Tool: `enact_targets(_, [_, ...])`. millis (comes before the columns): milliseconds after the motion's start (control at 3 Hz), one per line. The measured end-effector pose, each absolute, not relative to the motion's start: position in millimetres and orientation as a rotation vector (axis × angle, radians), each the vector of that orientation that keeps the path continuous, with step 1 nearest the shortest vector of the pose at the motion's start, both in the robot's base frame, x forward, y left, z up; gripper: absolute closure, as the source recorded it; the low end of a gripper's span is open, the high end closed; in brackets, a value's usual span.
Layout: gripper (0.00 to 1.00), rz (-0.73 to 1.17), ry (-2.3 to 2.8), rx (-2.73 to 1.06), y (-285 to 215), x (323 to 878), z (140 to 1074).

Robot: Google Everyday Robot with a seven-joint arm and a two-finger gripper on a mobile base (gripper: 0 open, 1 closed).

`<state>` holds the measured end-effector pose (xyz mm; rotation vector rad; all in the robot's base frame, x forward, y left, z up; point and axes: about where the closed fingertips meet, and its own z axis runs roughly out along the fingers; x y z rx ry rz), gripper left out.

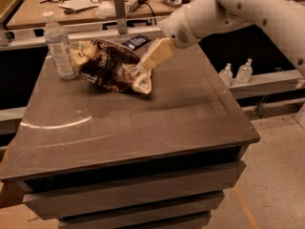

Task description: Move brown chip bag near blue plastic bottle

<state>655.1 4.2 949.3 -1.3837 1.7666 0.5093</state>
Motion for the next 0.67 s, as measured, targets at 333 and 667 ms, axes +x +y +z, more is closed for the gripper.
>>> enact_targets(333, [0.0, 0.468, 1.809, -1.278, -48.7, 656.1, 949.3])
enact_targets(667, [0.0, 0.468, 1.809, -1.278, -48.7, 656.1, 949.3])
